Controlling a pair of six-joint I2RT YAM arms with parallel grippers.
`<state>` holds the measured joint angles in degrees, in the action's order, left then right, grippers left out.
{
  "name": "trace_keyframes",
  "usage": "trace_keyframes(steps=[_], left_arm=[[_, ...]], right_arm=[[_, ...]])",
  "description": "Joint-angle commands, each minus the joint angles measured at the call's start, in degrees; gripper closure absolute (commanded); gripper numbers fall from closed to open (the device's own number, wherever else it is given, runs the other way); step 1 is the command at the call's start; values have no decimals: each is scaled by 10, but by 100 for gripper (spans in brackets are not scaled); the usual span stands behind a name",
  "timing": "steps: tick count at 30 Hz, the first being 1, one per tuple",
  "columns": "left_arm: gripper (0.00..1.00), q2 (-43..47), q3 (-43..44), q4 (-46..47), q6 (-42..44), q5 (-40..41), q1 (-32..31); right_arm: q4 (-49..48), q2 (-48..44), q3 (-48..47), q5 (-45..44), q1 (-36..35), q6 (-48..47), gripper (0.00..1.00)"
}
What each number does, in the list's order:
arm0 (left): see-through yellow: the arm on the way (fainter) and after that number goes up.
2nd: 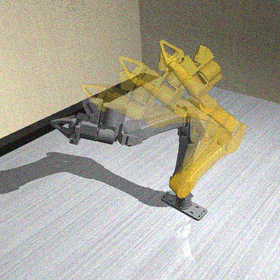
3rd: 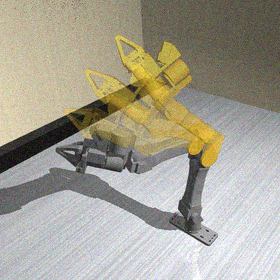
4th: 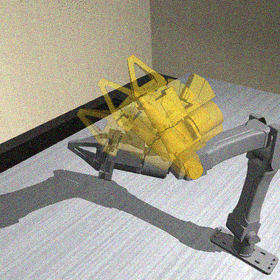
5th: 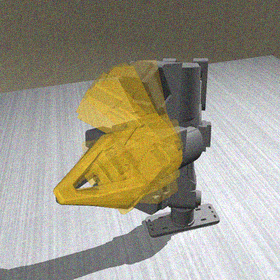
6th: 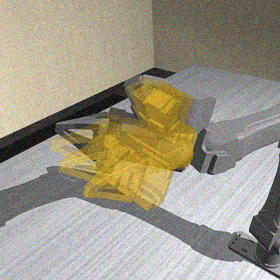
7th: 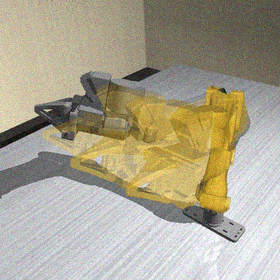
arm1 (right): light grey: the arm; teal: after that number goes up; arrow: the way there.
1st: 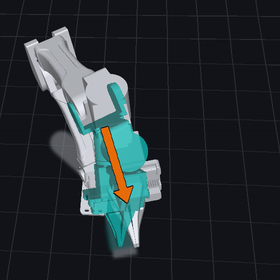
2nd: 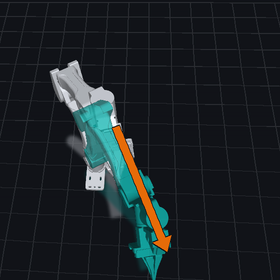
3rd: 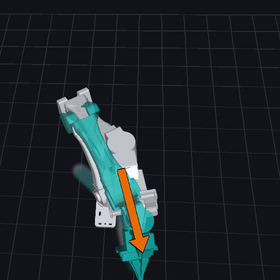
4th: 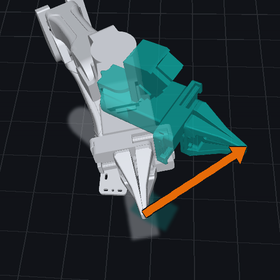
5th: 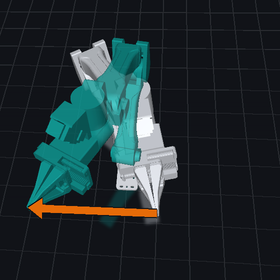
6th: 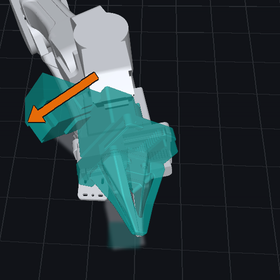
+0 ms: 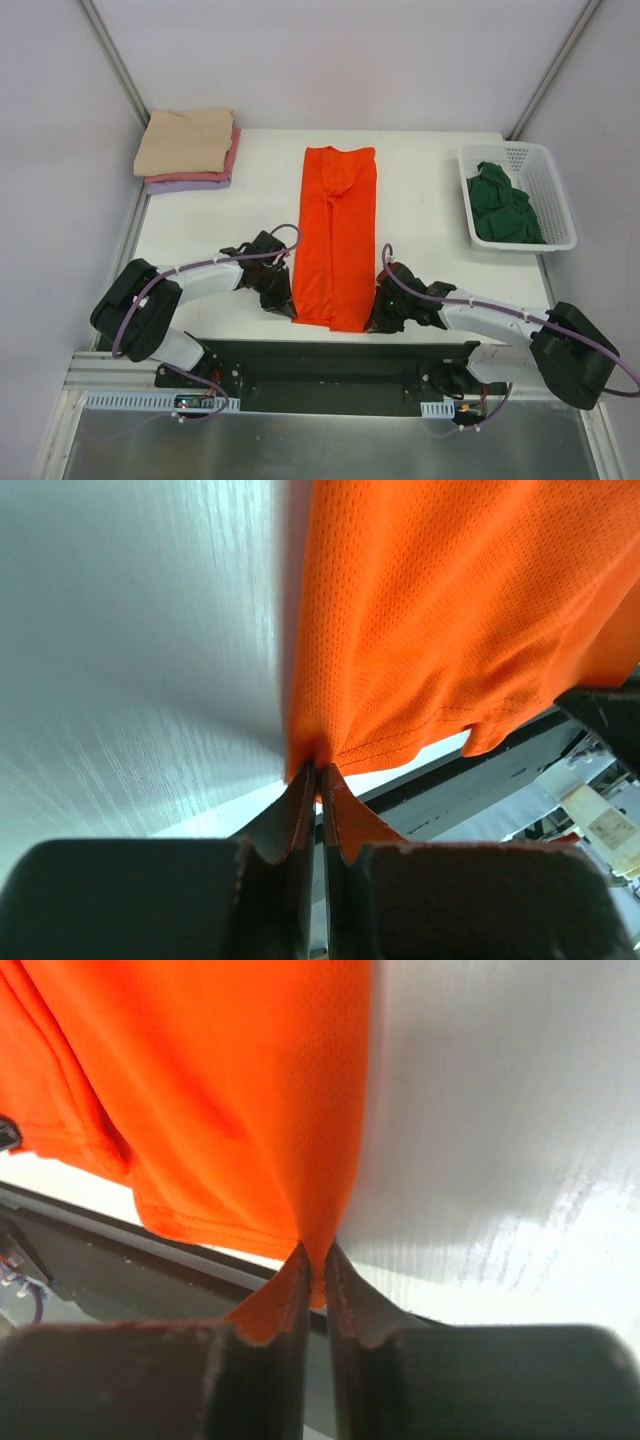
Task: Fold and stack the t-shirts
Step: Grab the bottom of the folded rectangular tshirt with both arms, then fold the folded rectangular tshirt in 1/3 of the way
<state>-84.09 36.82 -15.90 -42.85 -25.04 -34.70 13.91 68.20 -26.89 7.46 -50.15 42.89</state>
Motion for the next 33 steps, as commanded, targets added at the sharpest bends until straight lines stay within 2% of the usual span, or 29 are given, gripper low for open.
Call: trace_keyframes(steps=[1, 9, 14, 20, 23, 26, 33], left_arm=[[100, 38, -20, -34, 8, 25, -19], [100, 185, -68, -48, -11, -22, -45], [100, 219, -34, -48, -7, 4, -45], [100, 140, 65, -48, 11, 91, -42], [100, 91, 128, -48, 33, 105, -36], [100, 54, 170, -48, 42, 145, -17], [100, -16, 266, -48, 55, 173, 52]], right_arm=[[15, -18, 19, -7, -13, 2, 99], [16, -153, 32, 21, -34, -8, 100], [19, -183, -3, -15, -31, -46, 99], [1, -126, -82, -43, 21, -134, 100], [-18, -85, -140, -50, 60, -175, 100], [-29, -42, -194, -47, 85, -208, 100], [-47, 53, -290, -47, 151, -257, 99]])
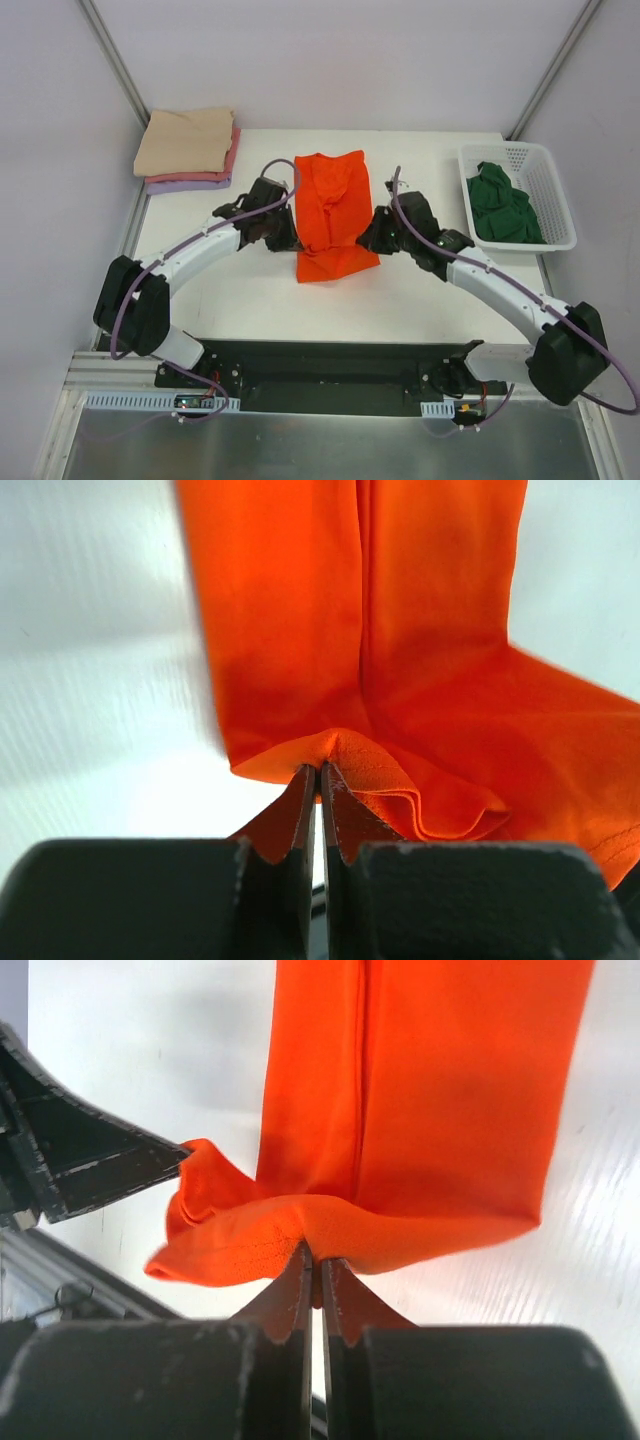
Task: Fold and stack the t-shirts
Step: Fold the folded rectangular tshirt in 1/3 of the way
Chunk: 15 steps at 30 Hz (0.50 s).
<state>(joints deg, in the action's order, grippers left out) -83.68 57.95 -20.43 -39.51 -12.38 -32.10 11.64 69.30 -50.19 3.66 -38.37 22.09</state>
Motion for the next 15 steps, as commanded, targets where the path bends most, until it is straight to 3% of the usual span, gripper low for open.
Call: trace_keyframes(steps=[1, 8, 15], left_arm=[[100, -31, 66, -2, 22, 48, 34], [100, -117, 164, -2, 44, 49, 68], [100, -192, 243, -2, 75, 65, 80]], right_arm=[[-24, 57, -71, -8, 42, -52, 100], [-30, 162, -150, 20, 94, -69, 100], [-36, 241, -202, -12, 115, -91, 99]])
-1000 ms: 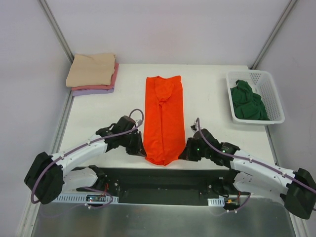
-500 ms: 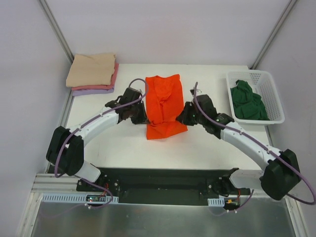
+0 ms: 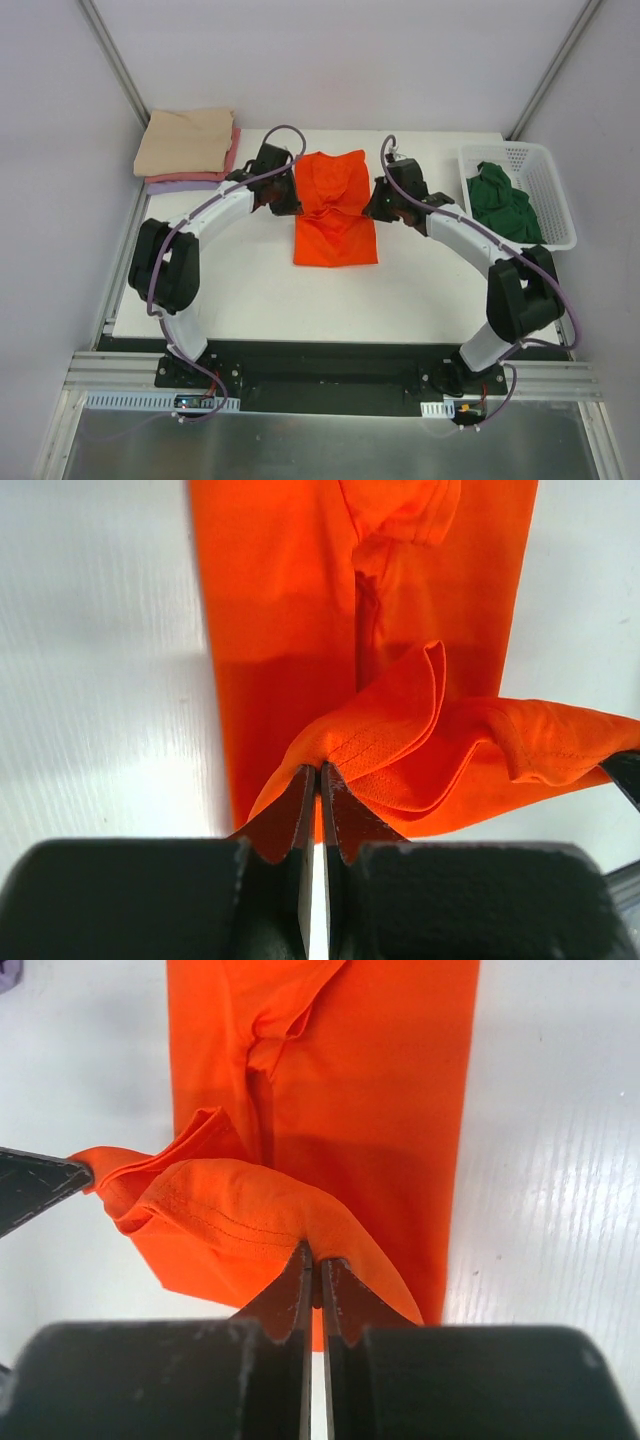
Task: Fold and stack the t-shirts
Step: Fold the folded rectangular tshirt in 1/3 of the way
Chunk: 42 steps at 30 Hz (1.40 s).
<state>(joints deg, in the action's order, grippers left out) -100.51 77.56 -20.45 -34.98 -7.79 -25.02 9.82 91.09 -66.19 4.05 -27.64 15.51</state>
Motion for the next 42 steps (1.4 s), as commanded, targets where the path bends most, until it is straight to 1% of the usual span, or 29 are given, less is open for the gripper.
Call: trace_keyframes(steps=[1, 11, 22, 24, 25, 26, 27, 28, 29, 31, 32, 33, 34, 35, 36, 37, 42], left_arm=[[100, -34, 58, -3, 33, 18, 10], [100, -111, 123, -5, 45, 36, 25], [100, -175, 163, -7, 46, 19, 40], [100, -181, 168, -8, 46, 16, 41], [98, -184, 171, -9, 47, 12, 42], [96, -185, 175, -12, 47, 2, 44], [94, -182, 180, -16, 47, -11, 45], [85, -175, 182, -18, 48, -20, 45], [73, -166, 180, -18, 47, -17, 46], [31, -139, 167, -19, 47, -5, 45], [17, -120, 154, -19, 45, 0, 45], [9, -100, 140, -19, 42, 4, 46], [4, -81, 121, -18, 41, 7, 46], [1, -59, 102, -19, 37, 9, 46], [1, -40, 77, -19, 32, 12, 45], [1, -13, 51, -19, 28, 12, 45], [1, 63, -66, -18, 5, -25, 44]], right_arm=[[-20, 31, -47, -21, 9, -28, 100], [-45, 123, -90, -4, 32, -28, 100], [-72, 189, -118, 24, 53, -16, 97], [-72, 195, -122, 28, 55, -16, 94], [-72, 199, -126, 32, 58, -16, 90], [-72, 201, -128, 38, 58, -16, 84], [-68, 202, -133, 47, 59, -16, 78], [-62, 198, -137, 55, 60, -20, 68], [-56, 194, -139, 59, 61, -24, 53], [-48, 174, -137, 73, 61, -39, 35], [-42, 162, -132, 75, 59, -45, 30], [-39, 147, -125, 76, 58, -50, 26], [-33, 133, -115, 75, 57, -54, 19], [-25, 118, -103, 75, 56, -56, 9], [-20, 102, -91, 78, 54, -57, 1], [-14, 87, -69, 84, 52, -59, 3], [-16, -3, 47, 89, 39, -43, 4]])
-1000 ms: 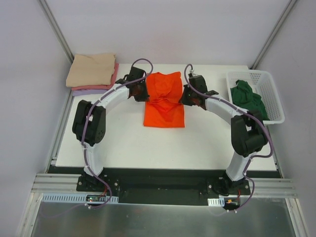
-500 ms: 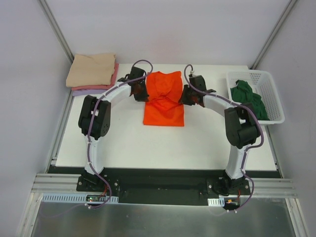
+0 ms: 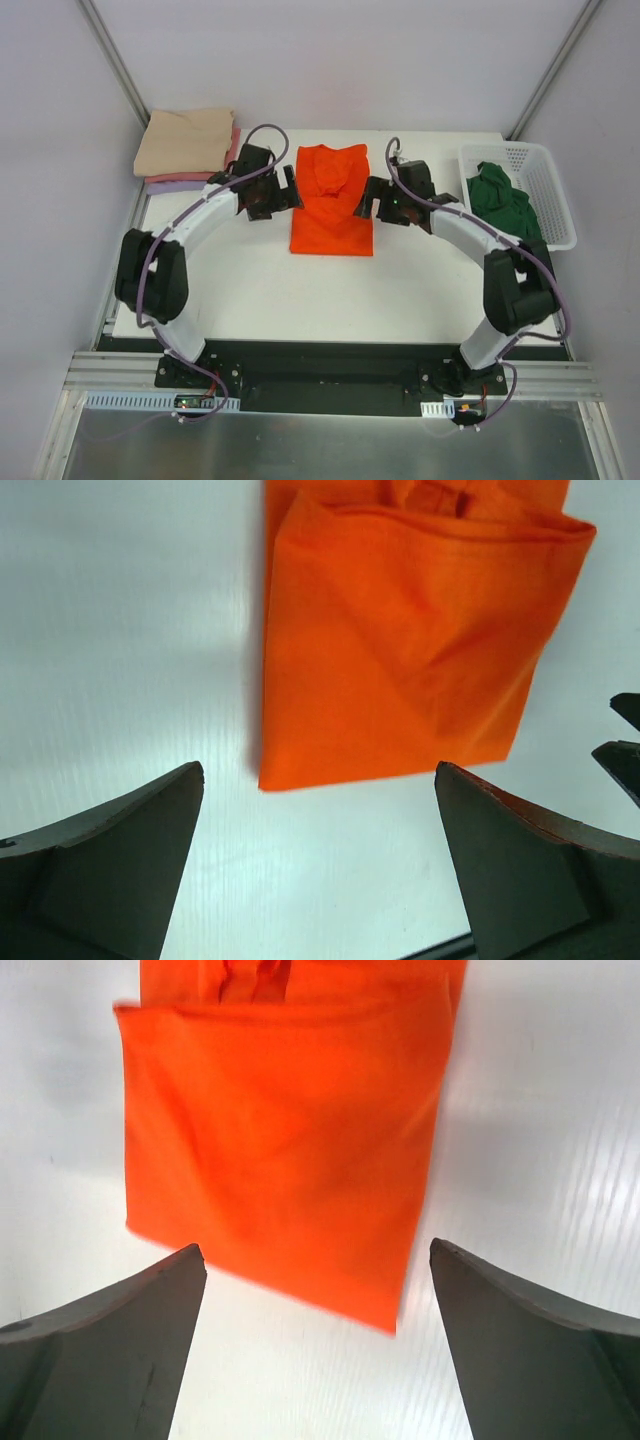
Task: Fold and stack the t-shirts
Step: Fold the folded rectangular tshirt in 1/3 of the way, then grab one side of the 2/3 rectangular tshirt with both arms
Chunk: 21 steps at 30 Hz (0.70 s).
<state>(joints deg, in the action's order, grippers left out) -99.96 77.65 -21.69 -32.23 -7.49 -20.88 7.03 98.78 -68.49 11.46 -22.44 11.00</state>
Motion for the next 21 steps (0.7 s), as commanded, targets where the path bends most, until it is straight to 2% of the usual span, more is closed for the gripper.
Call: trace_keyframes(steps=[1, 5, 8, 14, 17, 21], left_arm=[[1, 67, -85, -5, -27, -29, 3], [1, 73, -131, 9, -41, -46, 3], [11, 55, -135, 12, -47, -88, 2], [27, 1, -125, 21, -61, -83, 3], [42, -29, -116, 21, -66, -87, 3], [54, -52, -117, 21, -71, -89, 2]], right_arm=[[12, -97, 93, 17, -13, 13, 4], [-6, -141, 164, 37, -14, 47, 4], [-12, -151, 189, 33, -15, 66, 4], [-18, -150, 206, 2, -15, 97, 4], [-17, -146, 201, 5, -14, 107, 4], [-19, -149, 208, -10, -15, 114, 4]])
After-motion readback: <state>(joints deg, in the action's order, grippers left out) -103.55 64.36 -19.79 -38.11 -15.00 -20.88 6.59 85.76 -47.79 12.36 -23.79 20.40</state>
